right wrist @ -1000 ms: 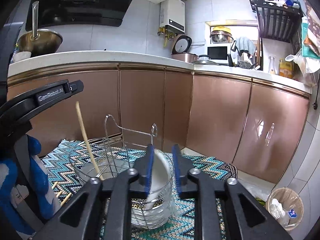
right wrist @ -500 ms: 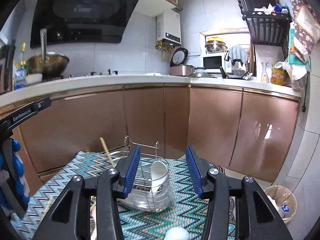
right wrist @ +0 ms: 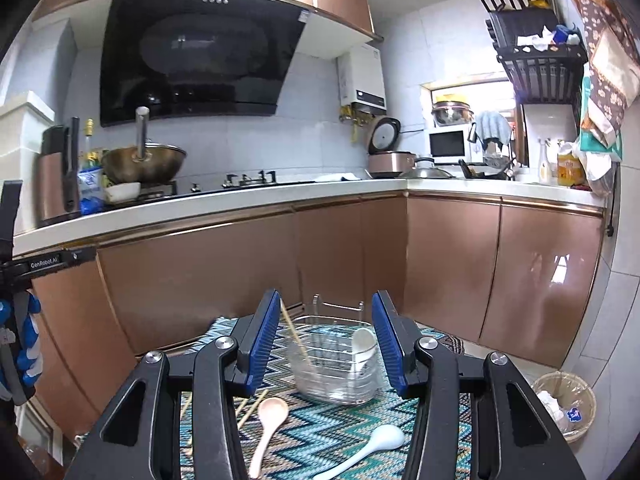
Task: Organize utensils
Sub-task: 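Grasp another chopstick with the left tool while the right tool grasps the beige spoon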
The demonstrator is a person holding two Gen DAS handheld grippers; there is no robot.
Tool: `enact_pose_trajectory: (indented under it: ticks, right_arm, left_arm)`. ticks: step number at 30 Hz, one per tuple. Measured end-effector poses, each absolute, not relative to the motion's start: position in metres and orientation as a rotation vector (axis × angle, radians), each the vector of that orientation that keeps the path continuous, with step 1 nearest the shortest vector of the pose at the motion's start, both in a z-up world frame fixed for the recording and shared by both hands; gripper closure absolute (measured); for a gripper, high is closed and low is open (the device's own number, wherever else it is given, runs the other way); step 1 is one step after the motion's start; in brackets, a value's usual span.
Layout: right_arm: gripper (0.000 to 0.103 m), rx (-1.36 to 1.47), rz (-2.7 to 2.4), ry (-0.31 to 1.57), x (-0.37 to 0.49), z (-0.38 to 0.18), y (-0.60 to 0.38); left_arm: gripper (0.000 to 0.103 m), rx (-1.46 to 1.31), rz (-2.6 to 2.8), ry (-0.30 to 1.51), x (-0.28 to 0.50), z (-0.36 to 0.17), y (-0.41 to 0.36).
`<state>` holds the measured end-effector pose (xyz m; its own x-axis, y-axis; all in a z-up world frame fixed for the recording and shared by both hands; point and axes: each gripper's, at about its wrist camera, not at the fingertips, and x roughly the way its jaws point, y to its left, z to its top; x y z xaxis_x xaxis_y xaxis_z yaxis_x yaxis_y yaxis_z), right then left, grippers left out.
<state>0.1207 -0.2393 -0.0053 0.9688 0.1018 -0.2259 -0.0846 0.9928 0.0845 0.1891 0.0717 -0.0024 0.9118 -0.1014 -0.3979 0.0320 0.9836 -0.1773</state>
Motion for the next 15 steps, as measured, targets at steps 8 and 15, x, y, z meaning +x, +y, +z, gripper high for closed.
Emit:
enact_pose_trajectory:
  ticks: [8,15]
  right_arm:
    - [0.056,0.11,0.166,0.283,0.114,-0.012,-0.233]
    - [0.066,0.184,0.272,0.508,0.162,-0.078,-0.23]
  left_arm:
    - [0.06,-0.191,-0.221,0.63,0.201,-0.033,0.065]
    - [0.061,-0.191,-0.332,0.889,0.263,-0.105,0.028]
